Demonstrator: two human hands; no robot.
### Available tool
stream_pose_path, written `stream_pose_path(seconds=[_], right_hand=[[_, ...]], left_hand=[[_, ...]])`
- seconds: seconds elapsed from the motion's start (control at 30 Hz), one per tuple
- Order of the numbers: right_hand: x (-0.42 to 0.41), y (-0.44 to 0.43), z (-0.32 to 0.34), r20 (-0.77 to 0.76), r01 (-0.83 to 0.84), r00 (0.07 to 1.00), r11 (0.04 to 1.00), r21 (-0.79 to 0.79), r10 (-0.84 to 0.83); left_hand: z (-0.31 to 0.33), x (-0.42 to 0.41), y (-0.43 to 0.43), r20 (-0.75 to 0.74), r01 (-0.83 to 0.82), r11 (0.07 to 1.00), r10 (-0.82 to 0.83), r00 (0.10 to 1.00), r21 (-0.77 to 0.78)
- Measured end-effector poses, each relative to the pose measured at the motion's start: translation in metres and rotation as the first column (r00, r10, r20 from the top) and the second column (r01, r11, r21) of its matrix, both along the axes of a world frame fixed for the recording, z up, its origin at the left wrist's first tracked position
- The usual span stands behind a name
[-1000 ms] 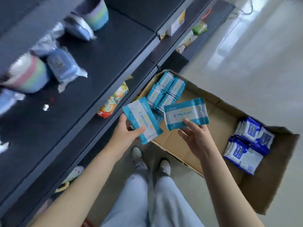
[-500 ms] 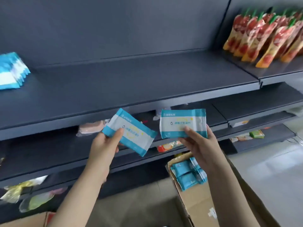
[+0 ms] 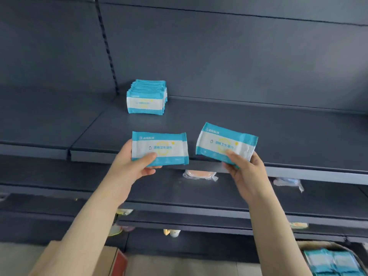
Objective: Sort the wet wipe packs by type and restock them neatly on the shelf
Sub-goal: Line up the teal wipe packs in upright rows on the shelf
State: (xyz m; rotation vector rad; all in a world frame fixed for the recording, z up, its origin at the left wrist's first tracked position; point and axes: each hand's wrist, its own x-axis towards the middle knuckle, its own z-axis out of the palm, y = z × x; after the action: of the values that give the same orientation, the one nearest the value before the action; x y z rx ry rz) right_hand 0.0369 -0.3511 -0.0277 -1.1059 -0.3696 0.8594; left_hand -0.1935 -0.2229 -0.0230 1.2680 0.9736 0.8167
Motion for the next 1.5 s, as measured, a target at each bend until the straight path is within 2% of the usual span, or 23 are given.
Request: stream_pose_path(seconds=[0.13,0.3,0.57,0.7,0.83,1.0,1.2,1.37,1.5], right_hand=[[-0.021,0.044,0.006,0.009,-0.026,1.000,1.000,0.017,0.026],[-0.023,0.102,0.010,0.009,-0.045,0.999,0.999,0.015,0.045],[0.008,0.187,-0.002,0.171,-0.050,0.983,0.996,-0.079,0.063],[0.020,0.217,-0.012,0.283,-0.099,0.950,0.986,-0.135,0.134],[0.019,0.235,-0.020,0.360,-0.143,0.912,0.975,-0.168,0.196],[0.005,0.252,-0.025,0.429,-0.128,0.879,0.970,-0.206,0.207],[-0.025,0.280,-0.025,0.630,0.025,0.750,0.943,-0.331,0.202],[-0.055,0.307,-0.024,0.730,0.171,0.672,0.931,-0.322,0.129],[-0.068,0.312,-0.030,0.810,0.324,0.585,0.903,-0.282,0.043]], left_hand=[[0.004,-0.019,0.042,0.044,-0.060,0.998,0.060,0.997,-0.011],[0.004,-0.018,0.103,0.000,-0.097,0.994,0.097,0.995,0.052],[-0.010,0.014,0.207,-0.152,-0.071,0.963,0.113,0.982,0.259],[-0.016,0.026,0.238,-0.312,-0.069,0.896,0.224,0.923,0.440],[-0.022,0.034,0.255,-0.369,-0.044,0.836,0.288,0.884,0.546],[-0.021,0.037,0.271,-0.371,-0.005,0.847,0.238,0.898,0.531],[-0.015,0.018,0.289,-0.322,0.011,0.880,0.162,0.933,0.474],[-0.015,0.001,0.304,-0.351,0.223,0.853,-0.051,0.935,0.471],[-0.022,-0.003,0.308,-0.367,0.303,0.819,-0.123,0.922,0.487]])
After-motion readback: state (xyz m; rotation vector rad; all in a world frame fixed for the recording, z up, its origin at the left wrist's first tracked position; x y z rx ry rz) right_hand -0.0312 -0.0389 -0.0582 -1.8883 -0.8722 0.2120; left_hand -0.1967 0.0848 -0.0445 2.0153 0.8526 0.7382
